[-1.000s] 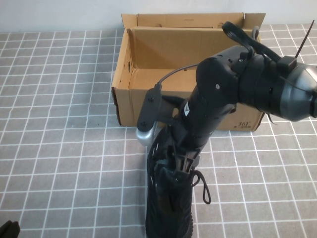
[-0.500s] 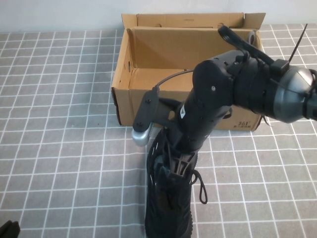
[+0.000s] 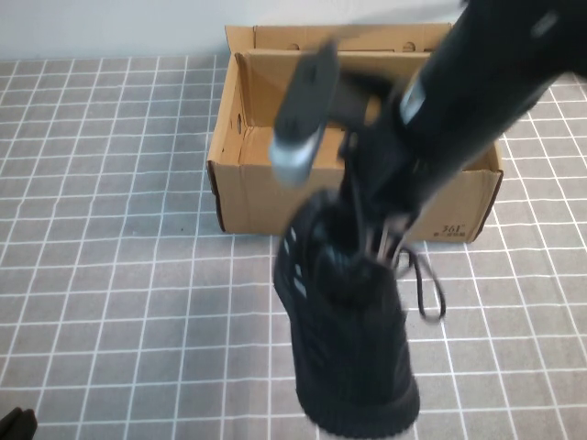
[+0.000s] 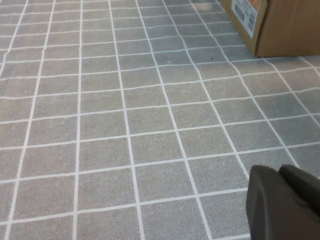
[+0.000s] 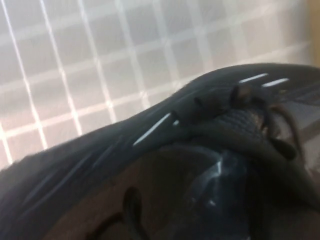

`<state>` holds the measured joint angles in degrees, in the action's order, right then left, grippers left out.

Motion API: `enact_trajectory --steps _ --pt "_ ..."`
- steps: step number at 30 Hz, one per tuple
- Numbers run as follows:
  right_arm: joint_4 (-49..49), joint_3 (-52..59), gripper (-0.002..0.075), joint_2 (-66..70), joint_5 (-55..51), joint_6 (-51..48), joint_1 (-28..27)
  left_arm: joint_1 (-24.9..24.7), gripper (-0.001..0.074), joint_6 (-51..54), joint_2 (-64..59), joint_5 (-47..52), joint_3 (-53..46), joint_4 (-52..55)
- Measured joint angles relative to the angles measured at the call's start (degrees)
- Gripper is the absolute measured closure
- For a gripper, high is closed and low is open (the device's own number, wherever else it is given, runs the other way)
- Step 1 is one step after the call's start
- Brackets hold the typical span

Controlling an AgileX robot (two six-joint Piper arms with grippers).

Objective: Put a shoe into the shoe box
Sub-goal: Pick up the shoe from the table, then hand over the shoe

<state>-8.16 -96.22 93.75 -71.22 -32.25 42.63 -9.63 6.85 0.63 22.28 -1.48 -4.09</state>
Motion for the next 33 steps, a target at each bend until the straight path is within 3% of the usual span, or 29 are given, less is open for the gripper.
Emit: enact_trajectory --steps 7,20,33 --pt "2.3 -9.2 0.0732 -2.3 -1.0 0.0 0.0 0.0 0.0736 0.0 0.0 0.0 0.0 0.0" --pt "3.6 -10.5 0.0732 -2.2 -1.7 0.5 0.0 0.0 0.0736 1.1 0.0 -1.5 0.0 1.4" --pt "9.5 -10.5 0.0732 -2.2 -1.9 8.9 -1.2 0.0 0.0736 -10.4 0.0 -31.0 0.0 -19.2"
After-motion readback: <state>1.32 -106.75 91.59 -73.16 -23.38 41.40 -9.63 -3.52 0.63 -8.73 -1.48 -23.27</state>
